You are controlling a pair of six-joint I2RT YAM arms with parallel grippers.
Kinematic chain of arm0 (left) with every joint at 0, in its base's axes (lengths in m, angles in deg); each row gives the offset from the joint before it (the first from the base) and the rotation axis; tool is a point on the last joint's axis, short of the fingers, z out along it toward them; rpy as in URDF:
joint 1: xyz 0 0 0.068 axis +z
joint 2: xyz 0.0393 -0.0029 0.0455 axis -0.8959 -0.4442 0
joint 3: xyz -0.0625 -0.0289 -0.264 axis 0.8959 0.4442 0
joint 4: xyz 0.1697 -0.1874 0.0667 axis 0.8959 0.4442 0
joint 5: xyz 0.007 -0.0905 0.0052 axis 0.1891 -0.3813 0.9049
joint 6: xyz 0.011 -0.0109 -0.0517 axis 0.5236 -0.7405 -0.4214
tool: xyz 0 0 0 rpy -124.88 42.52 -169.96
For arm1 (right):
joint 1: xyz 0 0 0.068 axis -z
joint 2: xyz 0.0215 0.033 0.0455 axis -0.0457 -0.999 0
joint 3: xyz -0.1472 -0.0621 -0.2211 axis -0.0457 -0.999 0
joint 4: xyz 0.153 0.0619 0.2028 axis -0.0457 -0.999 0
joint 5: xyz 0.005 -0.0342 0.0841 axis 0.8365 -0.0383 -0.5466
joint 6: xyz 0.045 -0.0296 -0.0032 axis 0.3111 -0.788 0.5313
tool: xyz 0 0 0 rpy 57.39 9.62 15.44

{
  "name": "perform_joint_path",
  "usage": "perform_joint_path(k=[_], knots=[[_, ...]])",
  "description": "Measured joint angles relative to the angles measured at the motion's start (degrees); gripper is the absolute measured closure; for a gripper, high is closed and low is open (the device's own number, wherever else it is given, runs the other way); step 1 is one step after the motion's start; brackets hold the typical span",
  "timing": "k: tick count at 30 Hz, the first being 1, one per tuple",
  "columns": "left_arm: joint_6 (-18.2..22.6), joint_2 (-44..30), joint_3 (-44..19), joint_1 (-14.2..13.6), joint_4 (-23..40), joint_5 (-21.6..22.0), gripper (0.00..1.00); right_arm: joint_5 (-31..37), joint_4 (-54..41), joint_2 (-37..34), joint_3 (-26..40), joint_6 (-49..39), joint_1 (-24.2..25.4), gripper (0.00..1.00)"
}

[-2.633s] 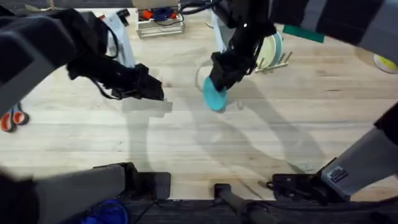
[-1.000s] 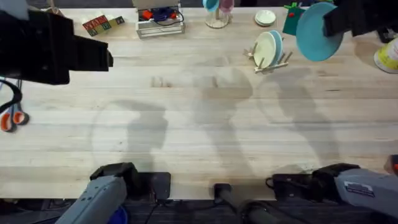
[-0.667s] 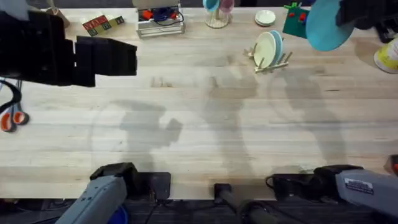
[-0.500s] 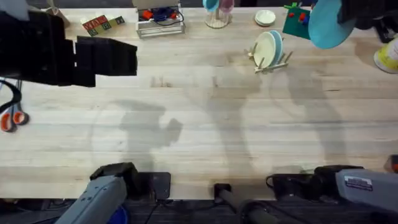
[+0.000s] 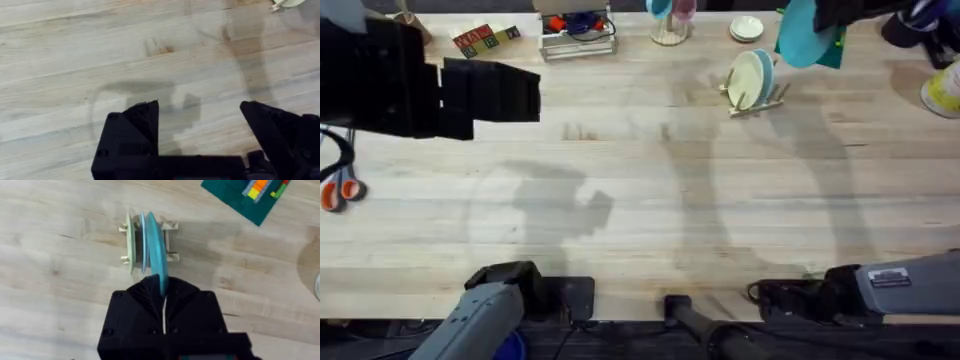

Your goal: Pick up the plates from the table one by one and place each into a slot on the dish rack.

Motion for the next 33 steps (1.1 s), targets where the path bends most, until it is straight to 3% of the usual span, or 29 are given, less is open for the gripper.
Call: perform_joint_path(k=[7, 21, 33], knots=[[0.00, 0.00, 0.00, 0.00, 0.00, 0.00, 0.007, 0.00, 2.92, -3.15, 0.00, 0.00, 0.13, 0.972], [0.00, 0.01, 0.00, 0.00, 0.00, 0.00, 0.007, 0.00, 1.50, -3.23, 0.00, -0.02, 4.35, 0.972], [0.00, 0.02, 0.00, 0.00, 0.00, 0.02, 0.006, 0.00, -0.10, -3.23, 0.00, -2.72, 4.61, 0.973]])
